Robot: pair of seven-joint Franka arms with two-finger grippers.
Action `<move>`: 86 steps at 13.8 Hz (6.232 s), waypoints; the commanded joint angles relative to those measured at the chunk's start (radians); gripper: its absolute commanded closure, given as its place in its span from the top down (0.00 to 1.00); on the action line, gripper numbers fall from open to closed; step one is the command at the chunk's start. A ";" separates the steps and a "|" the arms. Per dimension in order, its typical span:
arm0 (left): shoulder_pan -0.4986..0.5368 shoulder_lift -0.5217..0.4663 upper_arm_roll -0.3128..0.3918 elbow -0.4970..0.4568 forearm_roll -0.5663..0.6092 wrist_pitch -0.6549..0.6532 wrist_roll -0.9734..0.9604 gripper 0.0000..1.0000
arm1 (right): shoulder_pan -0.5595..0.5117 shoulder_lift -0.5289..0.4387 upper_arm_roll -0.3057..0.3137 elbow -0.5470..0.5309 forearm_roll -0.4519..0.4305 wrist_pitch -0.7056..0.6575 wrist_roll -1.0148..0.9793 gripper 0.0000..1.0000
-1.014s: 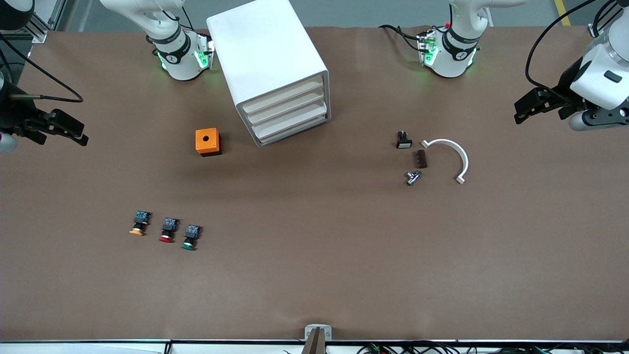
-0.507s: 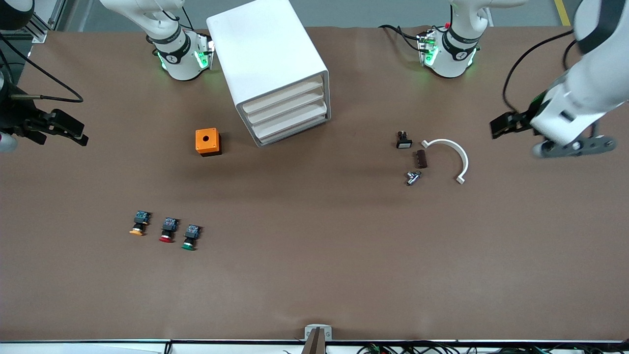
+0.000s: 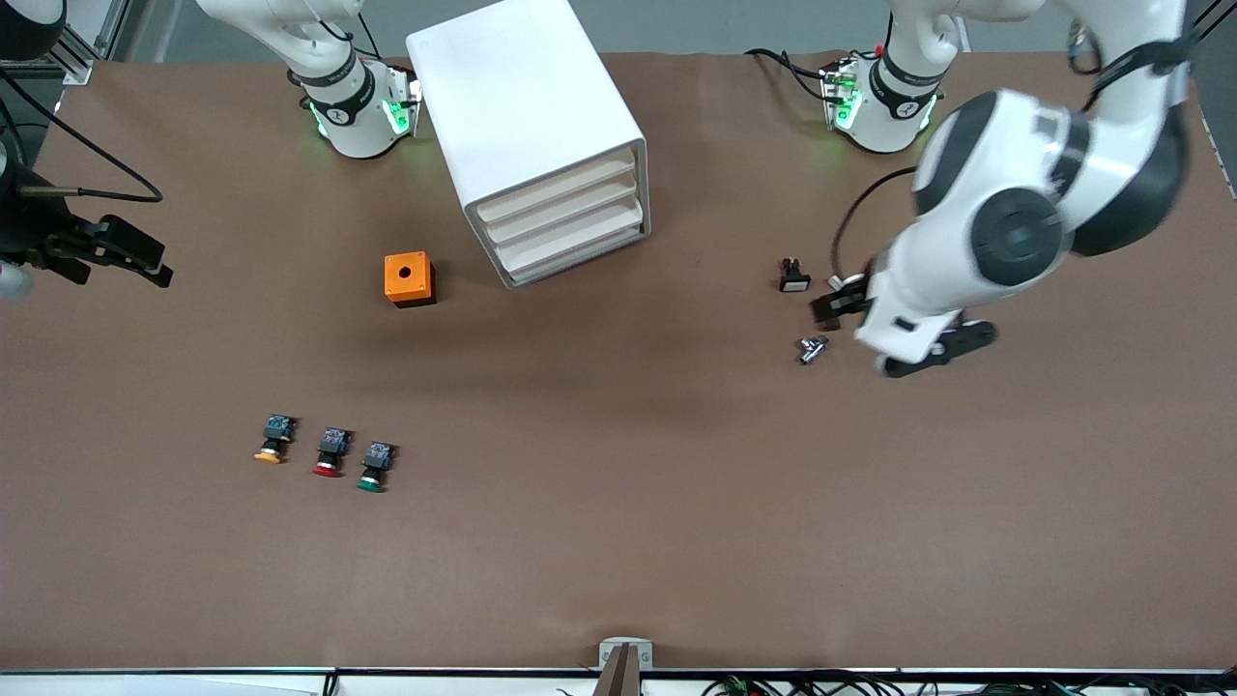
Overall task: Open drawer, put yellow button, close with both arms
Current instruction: 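Move the left gripper toward the white drawer cabinet, then hook the left gripper on the drawer while the right gripper reaches the yellow button, then pull the drawer open with the left gripper while the right gripper grasps the button, then lower the yellow button into the drawer and open the right gripper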
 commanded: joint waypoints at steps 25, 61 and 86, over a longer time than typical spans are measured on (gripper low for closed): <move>-0.215 0.455 0.005 0.093 -0.874 -0.090 -1.436 0.79 | -0.111 0.557 0.006 -0.025 0.002 0.407 0.016 1.00; -0.213 0.478 0.062 0.159 -1.000 -0.075 -1.494 0.01 | -0.038 0.333 0.029 0.047 0.097 0.072 0.074 0.00; -0.169 0.355 0.427 0.259 -0.692 -0.049 -0.716 1.00 | 0.694 0.247 0.030 -0.112 0.216 0.327 1.754 0.01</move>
